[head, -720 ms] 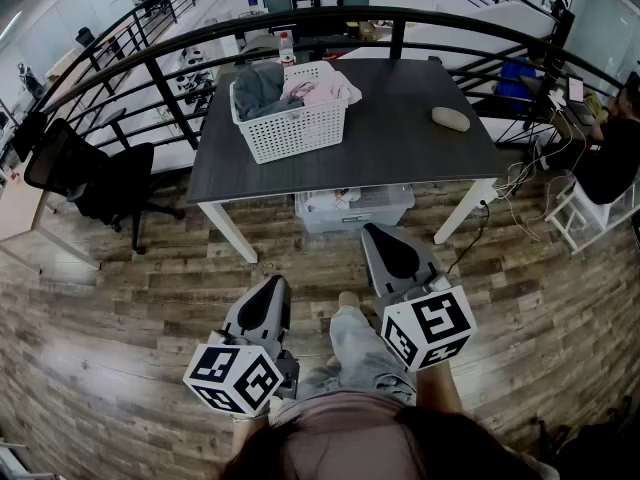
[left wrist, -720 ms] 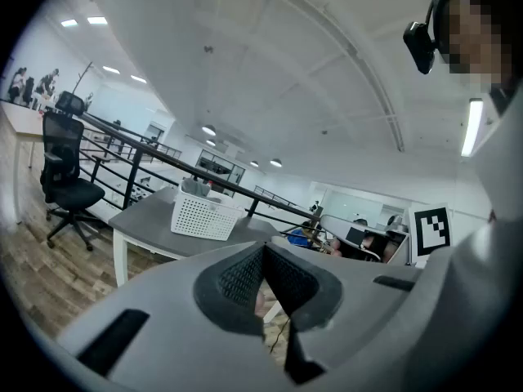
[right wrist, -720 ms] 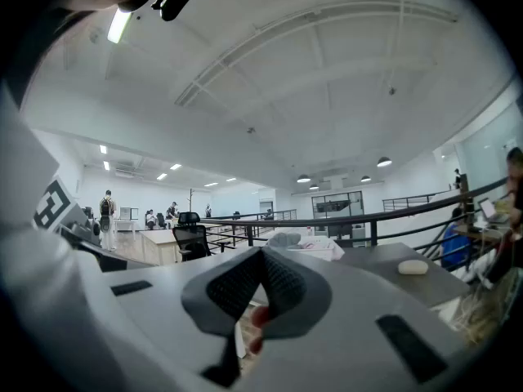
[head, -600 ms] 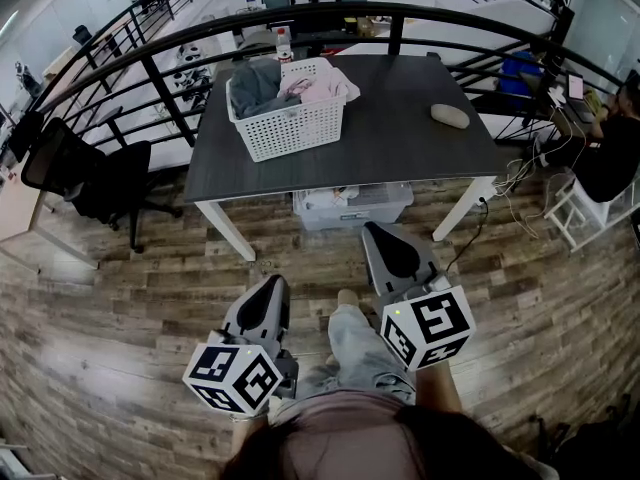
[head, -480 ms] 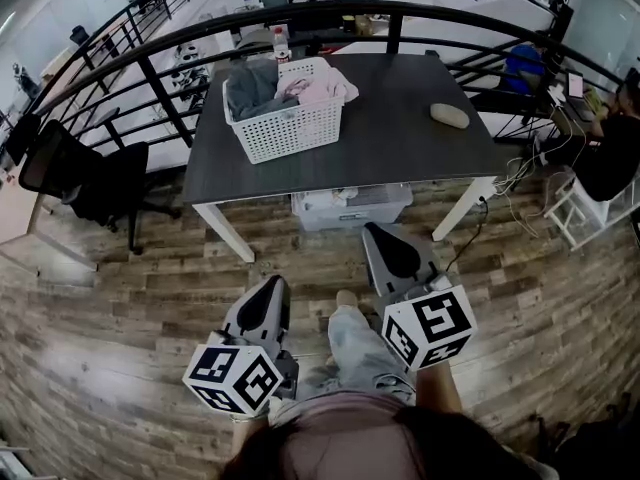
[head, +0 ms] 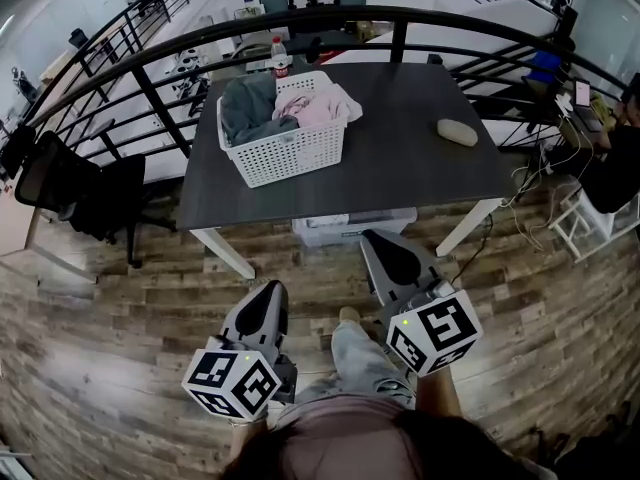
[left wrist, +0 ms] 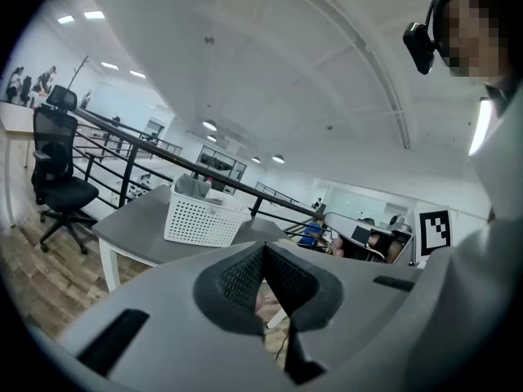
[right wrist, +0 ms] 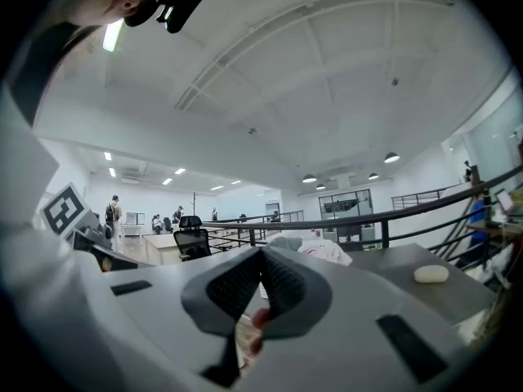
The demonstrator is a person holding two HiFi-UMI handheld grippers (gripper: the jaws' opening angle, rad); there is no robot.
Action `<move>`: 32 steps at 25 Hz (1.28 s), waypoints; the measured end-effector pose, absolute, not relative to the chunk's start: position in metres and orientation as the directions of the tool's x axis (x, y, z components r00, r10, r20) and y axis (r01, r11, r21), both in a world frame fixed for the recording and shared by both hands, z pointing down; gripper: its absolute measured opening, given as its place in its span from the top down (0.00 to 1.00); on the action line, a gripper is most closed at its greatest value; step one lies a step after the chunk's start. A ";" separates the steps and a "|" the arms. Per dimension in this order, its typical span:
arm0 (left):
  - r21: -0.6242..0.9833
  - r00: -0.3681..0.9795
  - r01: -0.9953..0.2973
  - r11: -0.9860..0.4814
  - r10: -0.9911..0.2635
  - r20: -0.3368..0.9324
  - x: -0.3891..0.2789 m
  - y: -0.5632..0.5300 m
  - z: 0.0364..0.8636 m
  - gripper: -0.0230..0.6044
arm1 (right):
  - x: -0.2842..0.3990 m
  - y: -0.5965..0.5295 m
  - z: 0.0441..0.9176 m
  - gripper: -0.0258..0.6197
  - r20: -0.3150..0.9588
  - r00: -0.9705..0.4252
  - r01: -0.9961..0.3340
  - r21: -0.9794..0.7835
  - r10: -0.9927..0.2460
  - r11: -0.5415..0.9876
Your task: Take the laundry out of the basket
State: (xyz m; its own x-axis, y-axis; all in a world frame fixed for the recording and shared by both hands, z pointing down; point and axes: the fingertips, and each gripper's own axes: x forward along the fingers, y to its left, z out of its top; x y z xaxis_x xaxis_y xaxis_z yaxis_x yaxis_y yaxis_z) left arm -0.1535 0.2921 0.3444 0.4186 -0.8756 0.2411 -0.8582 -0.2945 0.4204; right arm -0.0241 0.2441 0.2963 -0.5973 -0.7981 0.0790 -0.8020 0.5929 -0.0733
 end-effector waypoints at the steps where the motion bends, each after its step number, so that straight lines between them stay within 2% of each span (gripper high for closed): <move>1: 0.419 0.419 -0.859 -0.295 -0.875 0.241 -0.153 0.283 0.344 0.97 | -0.024 0.235 0.296 0.94 0.080 -0.597 -0.802 -0.072 -0.798 0.593; 20: 0.421 0.385 -0.869 -0.259 -0.889 0.247 -0.112 0.113 0.336 0.97 | 0.016 0.065 0.288 0.94 0.068 -0.639 -0.769 -0.048 -0.766 0.637; 32: 0.404 0.338 -0.890 -0.212 -0.901 0.270 -0.105 0.075 0.341 0.97 | 0.014 0.021 0.294 0.94 0.070 -0.697 -0.717 -0.049 -0.713 0.696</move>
State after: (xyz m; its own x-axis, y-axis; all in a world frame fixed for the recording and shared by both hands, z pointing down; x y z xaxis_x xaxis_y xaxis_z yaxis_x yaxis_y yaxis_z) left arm -0.1046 0.0745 0.3412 0.3381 -0.9014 0.2705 -0.8896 -0.2124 0.4043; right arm 0.0138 0.0205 0.2941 -0.6972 -0.7134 0.0698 -0.7167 0.6956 -0.0491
